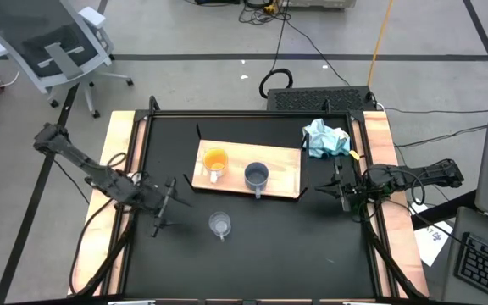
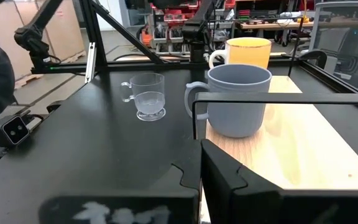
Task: Stack small to large cups/mugs on shelf
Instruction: Put the transparent mug on the shelf
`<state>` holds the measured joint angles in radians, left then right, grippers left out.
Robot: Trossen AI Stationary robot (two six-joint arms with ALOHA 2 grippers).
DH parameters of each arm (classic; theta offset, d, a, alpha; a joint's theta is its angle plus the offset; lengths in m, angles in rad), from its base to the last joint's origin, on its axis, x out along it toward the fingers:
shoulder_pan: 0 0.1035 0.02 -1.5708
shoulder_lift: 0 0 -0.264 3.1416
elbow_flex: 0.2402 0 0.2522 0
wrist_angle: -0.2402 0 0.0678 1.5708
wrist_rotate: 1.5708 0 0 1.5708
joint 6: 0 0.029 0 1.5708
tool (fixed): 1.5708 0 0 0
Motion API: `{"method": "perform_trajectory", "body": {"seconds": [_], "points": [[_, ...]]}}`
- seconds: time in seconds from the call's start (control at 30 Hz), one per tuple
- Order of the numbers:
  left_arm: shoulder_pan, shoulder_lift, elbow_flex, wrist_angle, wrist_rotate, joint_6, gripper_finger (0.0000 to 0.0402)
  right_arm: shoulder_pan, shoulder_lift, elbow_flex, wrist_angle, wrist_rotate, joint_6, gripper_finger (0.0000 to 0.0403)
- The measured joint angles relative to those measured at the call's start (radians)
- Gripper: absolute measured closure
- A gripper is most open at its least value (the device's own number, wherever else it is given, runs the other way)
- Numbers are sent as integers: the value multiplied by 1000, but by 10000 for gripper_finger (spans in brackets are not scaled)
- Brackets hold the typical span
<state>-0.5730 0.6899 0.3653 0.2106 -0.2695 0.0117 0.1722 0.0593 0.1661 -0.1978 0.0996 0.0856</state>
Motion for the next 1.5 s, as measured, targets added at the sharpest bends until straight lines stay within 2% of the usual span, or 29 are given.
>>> {"method": "perform_trajectory", "body": {"seconds": [0.23,0.47,0.8,0.93,1.1,1.27,1.5], "points": [[0,226,155,-138,-2,-47,144,0,0,0,-1,0,0,403],[4,400,312,-322,-76,-111,144,0,0,1,-1,0,0,403],[64,554,524,-563,-67,-189,144,0,0,1,-1,0,7,403],[111,615,590,-639,-2,-197,144,0,0,1,-2,0,7,403],[172,676,631,-698,56,-197,144,0,0,1,-2,0,7,403],[222,719,628,-686,141,-194,144,0,0,1,-11,0,7,403],[249,774,627,-688,174,-191,144,0,0,1,-16,0,7,403]]}}
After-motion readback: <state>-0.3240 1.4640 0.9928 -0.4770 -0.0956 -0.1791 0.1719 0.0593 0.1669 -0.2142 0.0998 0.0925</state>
